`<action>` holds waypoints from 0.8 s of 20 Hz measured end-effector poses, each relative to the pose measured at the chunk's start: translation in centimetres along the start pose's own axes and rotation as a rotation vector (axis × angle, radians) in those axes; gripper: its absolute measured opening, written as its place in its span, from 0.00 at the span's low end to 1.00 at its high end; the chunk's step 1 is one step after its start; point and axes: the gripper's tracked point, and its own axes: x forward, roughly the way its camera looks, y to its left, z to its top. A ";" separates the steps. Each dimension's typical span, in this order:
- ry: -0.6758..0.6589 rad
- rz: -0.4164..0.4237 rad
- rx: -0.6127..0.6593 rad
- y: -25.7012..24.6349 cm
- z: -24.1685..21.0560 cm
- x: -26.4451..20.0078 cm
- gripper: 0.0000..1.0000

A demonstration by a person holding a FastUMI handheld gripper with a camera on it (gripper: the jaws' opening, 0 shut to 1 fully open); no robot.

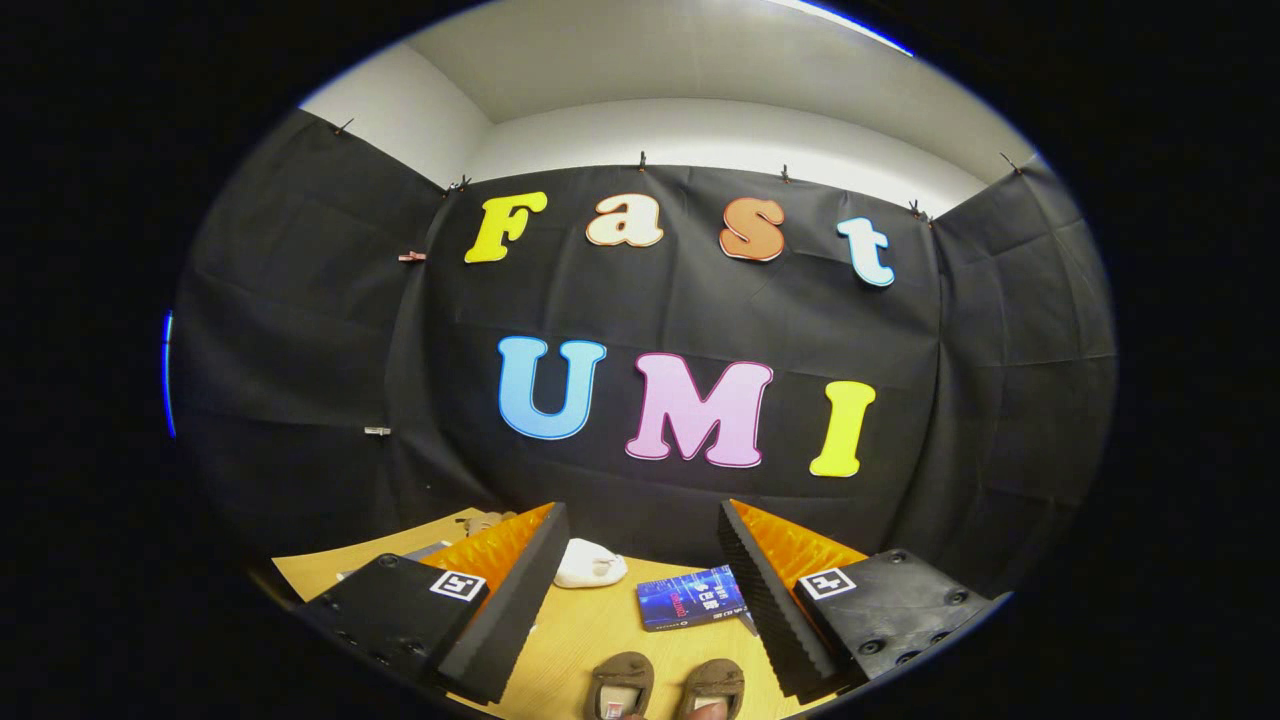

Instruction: Open the storage box then place both shoes into the box .Put the left shoe in first, then the right shoe, with the right side of both shoes facing outward in a uniform manner.

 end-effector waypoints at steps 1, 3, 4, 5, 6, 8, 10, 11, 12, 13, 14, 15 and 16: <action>0.025 0.050 0.032 1.0 -0.7 0.4 0.97; 0.085 0.142 0.107 3.1 -2.6 0.4 0.97; 0.114 0.188 0.147 4.1 -3.5 0.6 0.97; 0.147 0.237 0.195 5.2 -4.5 0.6 0.97; 0.180 0.282 0.253 6.3 -5.7 0.8 0.97; 0.252 0.366 0.398 8.6 -8.4 1.0 0.99; 0.329 0.434 0.547 10.4 -10.9 1.6 0.97; 0.379 0.457 0.607 11.2 -12.4 1.8 0.97; 0.422 0.469 0.647 11.6 -14.2 2.0 0.97; 0.443 0.470 0.667 11.8 -16.0 2.6 0.97; 0.460 0.458 0.684 11.8 -17.8 3.3 0.97; 0.490 0.465 0.716 12.1 -19.7 4.0 0.96; 0.520 0.467 0.753 12.7 -21.6 4.4 0.97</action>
